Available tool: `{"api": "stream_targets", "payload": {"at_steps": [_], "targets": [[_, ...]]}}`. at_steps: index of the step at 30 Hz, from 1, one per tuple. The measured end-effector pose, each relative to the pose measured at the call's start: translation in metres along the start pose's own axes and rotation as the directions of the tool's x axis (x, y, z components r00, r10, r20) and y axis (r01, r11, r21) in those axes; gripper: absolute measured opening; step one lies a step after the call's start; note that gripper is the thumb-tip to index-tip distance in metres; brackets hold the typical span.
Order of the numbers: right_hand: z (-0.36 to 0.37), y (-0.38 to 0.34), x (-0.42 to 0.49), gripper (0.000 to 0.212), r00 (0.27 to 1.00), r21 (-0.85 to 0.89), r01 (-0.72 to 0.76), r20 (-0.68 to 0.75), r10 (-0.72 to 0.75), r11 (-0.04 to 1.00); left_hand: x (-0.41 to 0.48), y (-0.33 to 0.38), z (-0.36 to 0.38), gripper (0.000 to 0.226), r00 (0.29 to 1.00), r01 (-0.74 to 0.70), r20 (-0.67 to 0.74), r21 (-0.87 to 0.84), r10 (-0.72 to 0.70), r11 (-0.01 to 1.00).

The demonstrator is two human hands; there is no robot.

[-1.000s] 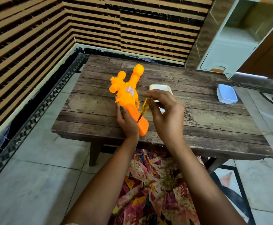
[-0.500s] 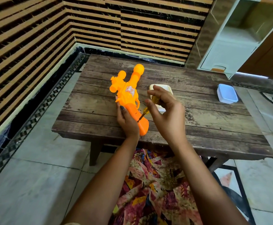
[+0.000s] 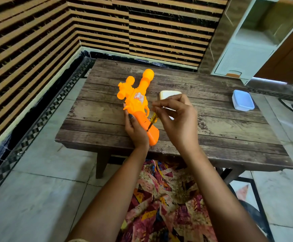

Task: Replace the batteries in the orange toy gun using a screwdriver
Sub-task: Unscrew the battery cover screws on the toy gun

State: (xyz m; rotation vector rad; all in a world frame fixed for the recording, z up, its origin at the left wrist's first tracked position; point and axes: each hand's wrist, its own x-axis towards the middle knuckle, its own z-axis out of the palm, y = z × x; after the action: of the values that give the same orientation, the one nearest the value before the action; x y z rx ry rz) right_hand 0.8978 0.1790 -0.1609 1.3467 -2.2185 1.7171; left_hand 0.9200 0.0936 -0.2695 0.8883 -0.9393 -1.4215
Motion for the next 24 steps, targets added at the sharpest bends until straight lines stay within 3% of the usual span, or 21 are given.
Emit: {"api": "stream_targets", "payload": {"at_steps": [3,6,10,16,19,24], "targets": [[-0.0010,0.0005,0.0002,0.022,1.000,0.031,0.009,-0.012,-0.009,0.999,-0.0008,0.0007,-0.0004,0.056,1.000,0.010,-0.009,0.001,-0.010,1.000],[-0.0012,0.0006,-0.0007,0.024,1.000,-0.008,0.023,0.011,-0.023,1.000,-0.0024,0.0030,0.0001,0.048,1.000,0.026,-0.006,-0.003,-0.026,1.000],[-0.0006,-0.0010,-0.0024,0.012,1.000,-0.029,0.022,0.007,-0.021,0.999,-0.0011,0.0028,-0.0009,0.050,1.000,0.028,-0.004,0.014,-0.028,1.000],[-0.0044,-0.0004,-0.0012,0.019,0.999,0.074,-0.037,-0.015,0.038,0.997,-0.0002,0.0001,-0.0003,0.048,1.000,0.025,-0.001,0.020,-0.025,0.999],[-0.0047,0.0012,-0.0024,0.022,1.000,0.044,-0.021,0.008,0.021,0.999,-0.0011,0.0008,0.0008,0.042,0.999,0.043,-0.021,0.023,-0.043,0.999],[-0.0010,0.0027,-0.0028,0.012,1.000,0.053,-0.010,-0.001,0.010,0.999,-0.0016,0.0015,-0.0010,0.042,0.999,0.037,-0.010,0.034,-0.037,0.999]]}}
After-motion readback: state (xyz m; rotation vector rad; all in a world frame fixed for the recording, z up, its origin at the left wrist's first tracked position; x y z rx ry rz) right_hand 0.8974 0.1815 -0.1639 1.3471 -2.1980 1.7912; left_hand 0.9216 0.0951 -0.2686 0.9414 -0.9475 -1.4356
